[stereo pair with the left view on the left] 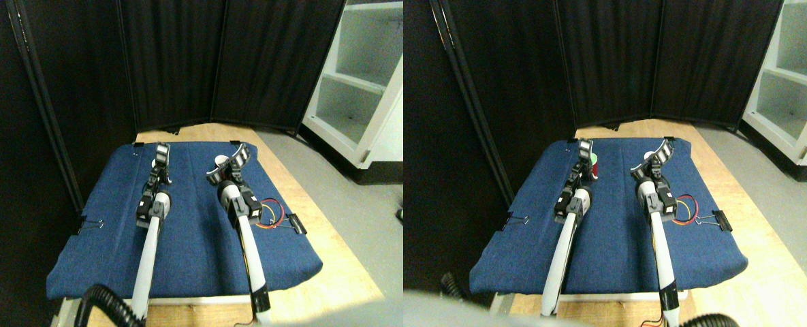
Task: Pour (bimanual)
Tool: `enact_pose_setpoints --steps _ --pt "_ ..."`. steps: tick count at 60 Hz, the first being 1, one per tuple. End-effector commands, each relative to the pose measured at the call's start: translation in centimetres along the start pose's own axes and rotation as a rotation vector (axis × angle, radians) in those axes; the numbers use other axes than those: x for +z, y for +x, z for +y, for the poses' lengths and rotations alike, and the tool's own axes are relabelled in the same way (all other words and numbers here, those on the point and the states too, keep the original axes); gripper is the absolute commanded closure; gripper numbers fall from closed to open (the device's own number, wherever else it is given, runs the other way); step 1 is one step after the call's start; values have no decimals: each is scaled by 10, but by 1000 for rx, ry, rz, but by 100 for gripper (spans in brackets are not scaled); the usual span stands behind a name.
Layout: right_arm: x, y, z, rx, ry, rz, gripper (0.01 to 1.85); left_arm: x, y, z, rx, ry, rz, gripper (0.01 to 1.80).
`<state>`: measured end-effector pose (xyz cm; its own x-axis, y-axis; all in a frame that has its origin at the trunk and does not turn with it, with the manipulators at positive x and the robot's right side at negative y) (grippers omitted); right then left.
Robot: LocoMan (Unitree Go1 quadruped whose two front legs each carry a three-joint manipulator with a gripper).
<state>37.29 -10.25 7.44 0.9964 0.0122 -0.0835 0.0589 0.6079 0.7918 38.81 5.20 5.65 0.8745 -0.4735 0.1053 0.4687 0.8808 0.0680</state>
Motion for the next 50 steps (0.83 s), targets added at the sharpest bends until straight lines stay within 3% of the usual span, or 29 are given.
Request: enact_pose_setpoints --steps 1,15,31,35,42,45,50 --pt "2 0 8 28 11 -30 46 0 4 2 -25 27 -26 82" --pt "-3 3 4 8 -4 -21 47 0 5 1 -23 31 -7 83" --pt "-5 4 3 6 -18 -16 49 -1 6 1 -69 31 -33 86" --pt "-5 4 3 -1 -24 -15 49 -2 6 1 -85 53 -24 82" --pt "-5 5 3 3 -21 -10 49 -4 6 4 -84 66 -28 53" --pt "-5 5 3 1 -14 -10 49 -5 6 4 -84 60 -33 54" --pt "-5 5 3 1 -15 -7 49 -5 7 5 -89 54 -52 77"
